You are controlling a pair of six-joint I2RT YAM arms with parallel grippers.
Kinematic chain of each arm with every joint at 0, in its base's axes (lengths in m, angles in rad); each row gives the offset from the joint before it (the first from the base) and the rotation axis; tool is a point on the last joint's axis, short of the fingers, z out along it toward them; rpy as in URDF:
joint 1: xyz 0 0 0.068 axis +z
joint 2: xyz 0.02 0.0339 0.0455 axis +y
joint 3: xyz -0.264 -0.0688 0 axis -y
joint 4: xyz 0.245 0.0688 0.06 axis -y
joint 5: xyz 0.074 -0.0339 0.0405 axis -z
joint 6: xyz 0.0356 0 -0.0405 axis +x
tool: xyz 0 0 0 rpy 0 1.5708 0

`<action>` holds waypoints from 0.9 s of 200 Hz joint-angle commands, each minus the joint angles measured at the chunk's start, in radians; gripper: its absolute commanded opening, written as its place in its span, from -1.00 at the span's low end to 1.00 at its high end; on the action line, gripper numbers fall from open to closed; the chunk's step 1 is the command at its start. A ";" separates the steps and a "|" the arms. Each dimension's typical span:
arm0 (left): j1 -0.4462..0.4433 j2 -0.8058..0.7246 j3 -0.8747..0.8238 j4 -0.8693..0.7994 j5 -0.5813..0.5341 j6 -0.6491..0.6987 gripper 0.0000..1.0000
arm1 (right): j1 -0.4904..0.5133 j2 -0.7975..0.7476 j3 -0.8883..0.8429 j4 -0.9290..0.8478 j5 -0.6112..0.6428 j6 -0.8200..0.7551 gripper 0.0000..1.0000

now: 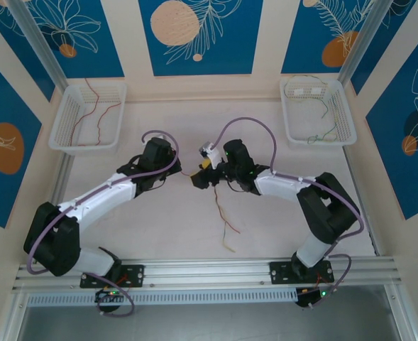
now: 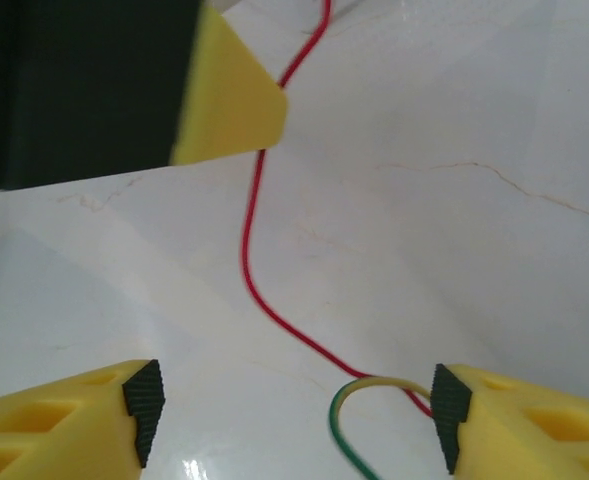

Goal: Untangle the cables

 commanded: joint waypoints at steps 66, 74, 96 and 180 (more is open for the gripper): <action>0.008 -0.063 -0.034 0.008 -0.029 0.016 -1.00 | -0.003 0.106 0.109 -0.065 -0.039 -0.002 -0.11; 0.007 -0.064 -0.034 0.005 -0.034 0.017 -1.00 | -0.003 0.103 0.105 -0.065 -0.040 -0.006 -0.25; 0.007 -0.065 -0.027 -0.010 -0.051 0.018 -1.00 | -0.006 0.094 0.095 -0.069 -0.033 -0.018 -0.35; 0.030 -0.125 -0.059 -0.062 -0.170 -0.005 -1.00 | -0.017 -0.010 0.059 -0.096 -0.058 -0.001 -1.00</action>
